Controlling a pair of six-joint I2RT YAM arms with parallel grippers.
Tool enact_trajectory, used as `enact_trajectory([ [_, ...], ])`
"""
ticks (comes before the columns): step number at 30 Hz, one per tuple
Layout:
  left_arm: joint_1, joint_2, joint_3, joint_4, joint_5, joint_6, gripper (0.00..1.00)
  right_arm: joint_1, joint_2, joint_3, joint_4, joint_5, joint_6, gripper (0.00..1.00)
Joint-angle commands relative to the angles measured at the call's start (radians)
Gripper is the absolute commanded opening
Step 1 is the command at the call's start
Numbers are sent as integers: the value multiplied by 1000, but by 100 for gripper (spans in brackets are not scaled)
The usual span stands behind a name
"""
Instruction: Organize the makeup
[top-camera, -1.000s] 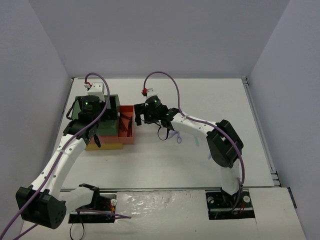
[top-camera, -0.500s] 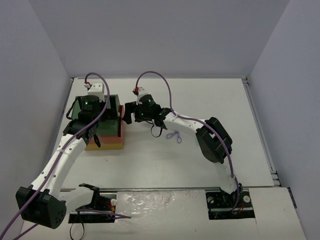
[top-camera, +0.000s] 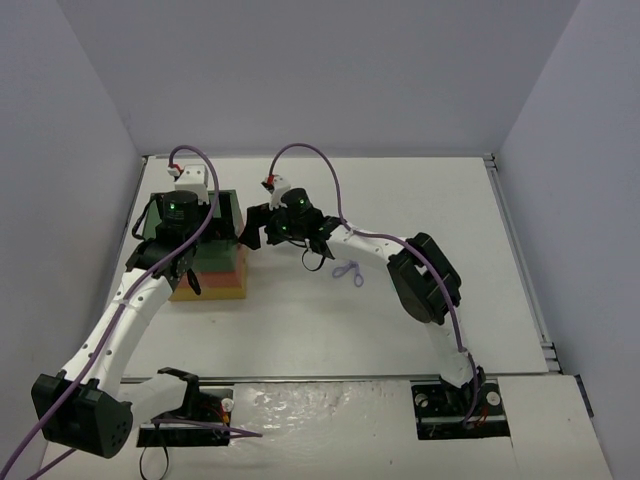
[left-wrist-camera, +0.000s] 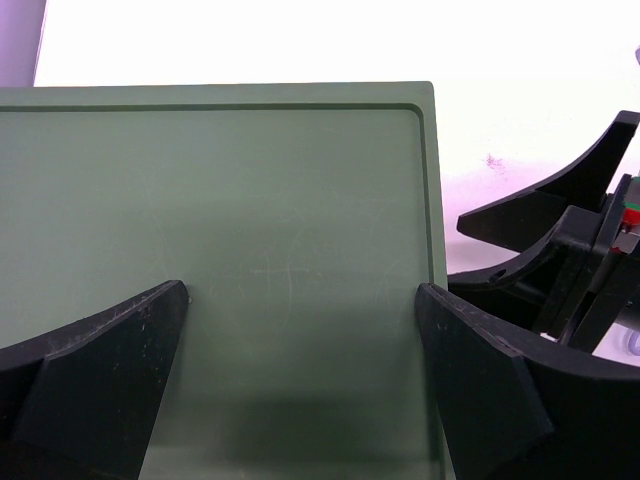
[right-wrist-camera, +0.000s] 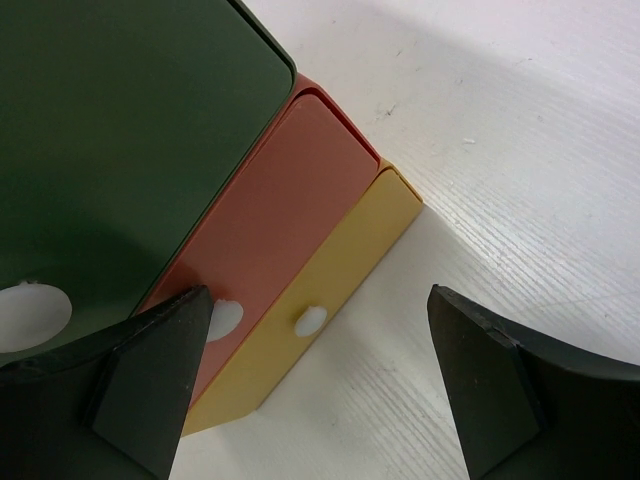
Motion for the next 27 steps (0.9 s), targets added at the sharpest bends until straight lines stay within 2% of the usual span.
enact_trajectory([
  [1, -10, 0, 35, -5, 65, -16, 97, 25, -23, -8, 149, -131, 19, 87],
  [11, -10, -16, 29, -4, 41, 8, 97, -55, -96, -193, 406, -269, 119, 81],
  [14, -10, -18, 29, -3, 35, 11, 97, -69, -87, -198, 414, -300, 118, 78],
  [17, -10, -21, 26, -1, 35, 14, 97, -77, -72, -203, 424, -321, 117, 73],
  [23, -10, -22, 24, 1, 33, 16, 97, -87, -14, -198, 473, -359, 130, 53],
  [27, -10, -21, 25, 0, 33, 17, 97, -87, 48, -166, 504, -416, 143, 43],
])
